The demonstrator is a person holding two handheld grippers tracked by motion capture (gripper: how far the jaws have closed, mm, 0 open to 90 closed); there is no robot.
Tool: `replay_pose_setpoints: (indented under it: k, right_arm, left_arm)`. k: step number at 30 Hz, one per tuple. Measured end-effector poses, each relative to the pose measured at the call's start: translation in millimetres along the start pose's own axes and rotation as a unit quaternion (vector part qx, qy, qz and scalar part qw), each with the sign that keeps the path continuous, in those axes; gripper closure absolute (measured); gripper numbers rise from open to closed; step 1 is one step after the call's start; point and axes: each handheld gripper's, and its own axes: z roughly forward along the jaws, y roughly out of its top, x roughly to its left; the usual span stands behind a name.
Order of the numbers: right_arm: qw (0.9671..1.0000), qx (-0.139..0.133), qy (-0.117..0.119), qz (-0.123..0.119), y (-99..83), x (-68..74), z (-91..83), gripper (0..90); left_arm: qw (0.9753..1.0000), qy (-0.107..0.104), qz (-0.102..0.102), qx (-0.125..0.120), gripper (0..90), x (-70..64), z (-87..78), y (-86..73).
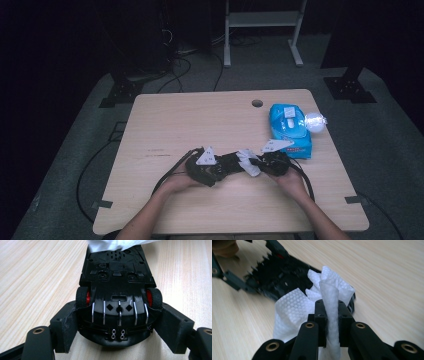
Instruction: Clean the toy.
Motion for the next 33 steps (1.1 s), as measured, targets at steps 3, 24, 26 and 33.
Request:
replay_pose_setpoints:
  k: [3, 24, 26, 33]
  right_arm:
    - [0.9999, -0.007, 0.013, -0.005, 10.6, 7.3, 10.2, 81.4]
    - [0.9994, 0.0, 0.023, 0.027, 7.3, -3.3, 7.1, 81.0]
    - [0.9991, 0.002, 0.033, 0.026, 6.8, -0.8, 4.2, 81.0]
    - [0.9992, 0.01, 0.038, 0.01, 3.2, 5.0, 3.8, 80.9]
  left_arm:
    - [1.0, -0.002, 0.001, -0.002, 24.1, -1.1, 1.0, 0.7]
    - [1.0, -0.006, -0.005, 0.0, 24.0, 0.9, 0.9, -0.7]
    - [0.9999, -0.007, -0.009, 0.005, 24.0, 0.7, 2.0, -1.1]
    - [0.9976, -0.029, -0.061, -0.016, 22.3, 9.9, -2.9, 0.1]
